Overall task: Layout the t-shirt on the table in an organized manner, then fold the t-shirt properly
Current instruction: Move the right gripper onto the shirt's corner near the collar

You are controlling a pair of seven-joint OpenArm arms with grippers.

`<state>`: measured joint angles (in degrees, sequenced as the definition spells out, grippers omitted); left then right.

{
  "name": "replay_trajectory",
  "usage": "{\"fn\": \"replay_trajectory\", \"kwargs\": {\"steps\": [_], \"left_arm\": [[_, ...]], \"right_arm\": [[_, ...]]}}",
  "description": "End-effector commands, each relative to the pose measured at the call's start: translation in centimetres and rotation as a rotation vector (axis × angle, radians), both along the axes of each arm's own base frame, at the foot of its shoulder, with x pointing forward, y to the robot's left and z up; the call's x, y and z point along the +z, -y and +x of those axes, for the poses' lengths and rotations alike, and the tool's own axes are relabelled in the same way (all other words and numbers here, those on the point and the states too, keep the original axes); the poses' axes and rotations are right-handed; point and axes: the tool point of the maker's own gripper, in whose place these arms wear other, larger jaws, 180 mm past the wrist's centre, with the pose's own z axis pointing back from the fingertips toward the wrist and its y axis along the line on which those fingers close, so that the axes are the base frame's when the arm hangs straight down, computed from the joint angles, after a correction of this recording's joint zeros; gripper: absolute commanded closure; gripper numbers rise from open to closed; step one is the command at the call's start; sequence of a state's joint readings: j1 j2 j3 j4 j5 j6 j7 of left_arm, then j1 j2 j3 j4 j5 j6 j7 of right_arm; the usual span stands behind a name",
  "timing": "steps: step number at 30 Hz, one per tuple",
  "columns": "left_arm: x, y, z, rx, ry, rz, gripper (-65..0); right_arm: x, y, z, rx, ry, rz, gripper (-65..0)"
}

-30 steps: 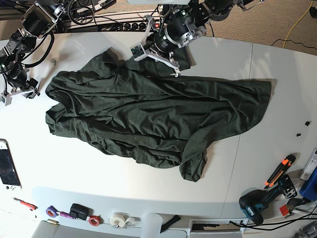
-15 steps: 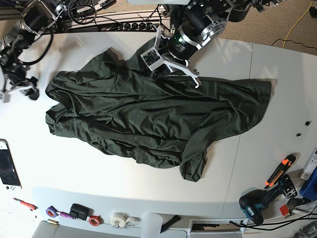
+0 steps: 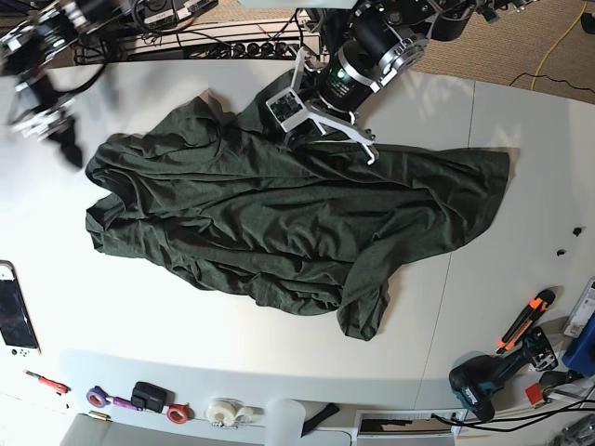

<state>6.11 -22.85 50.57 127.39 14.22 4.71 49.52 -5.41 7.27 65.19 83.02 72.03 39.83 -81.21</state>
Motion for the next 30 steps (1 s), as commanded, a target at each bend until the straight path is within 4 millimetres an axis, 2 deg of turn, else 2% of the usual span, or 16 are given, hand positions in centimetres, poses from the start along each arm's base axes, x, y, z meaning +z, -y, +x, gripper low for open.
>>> {"fn": "replay_trajectory", "kwargs": {"steps": [1, 5, 11, 14, 20, 22, 24, 27, 28, 30], "left_arm": [[1.1, 0.2, 0.3, 0.003, 0.033, -0.030, 0.0], [1.0, 0.3, 0.2, -0.002, 0.019, -0.038, 0.0], [1.0, 0.3, 0.1, -0.003, 0.016, -0.039, 0.0], [0.9, 0.4, 0.0, -0.007, 0.006, -0.043, 0.0], [0.9, 0.4, 0.0, -0.010, 0.007, -0.048, 0.0], [0.9, 0.4, 0.0, -0.009, 0.005, -0.045, 0.0], [0.8, 0.4, 0.0, -0.009, 0.004, -0.044, 0.0], [0.9, 0.4, 0.0, -0.010, 0.005, -0.045, 0.0], [0.9, 0.4, 0.0, -0.012, 0.005, -0.044, 0.0], [0.9, 0.5, -0.1, -0.017, -0.001, -0.051, 0.0]], "right_arm": [[0.9, 0.0, 0.2, -0.015, 0.048, 0.000, -23.6], [-1.9, -3.4, -1.3, -0.031, 0.016, 0.111, -23.6], [-2.8, -5.5, -2.8, -0.045, 0.012, 0.173, -23.6], [-1.2, -5.9, -3.5, -0.036, 0.029, 0.115, -23.6], [4.5, -7.2, -4.6, 0.034, 0.034, -0.178, -23.6], [5.6, -6.7, -4.9, 0.027, -0.011, -0.301, -23.6], [5.8, -4.8, -5.1, -0.075, -0.091, -0.363, -23.6], [4.4, -2.2, -6.0, -0.232, -0.224, -0.375, -23.6], [3.9, -1.8, -6.1, -0.262, -0.254, -0.370, -23.6], [3.5, -2.1, -5.7, -0.253, -0.262, -0.360, -23.6]]}}
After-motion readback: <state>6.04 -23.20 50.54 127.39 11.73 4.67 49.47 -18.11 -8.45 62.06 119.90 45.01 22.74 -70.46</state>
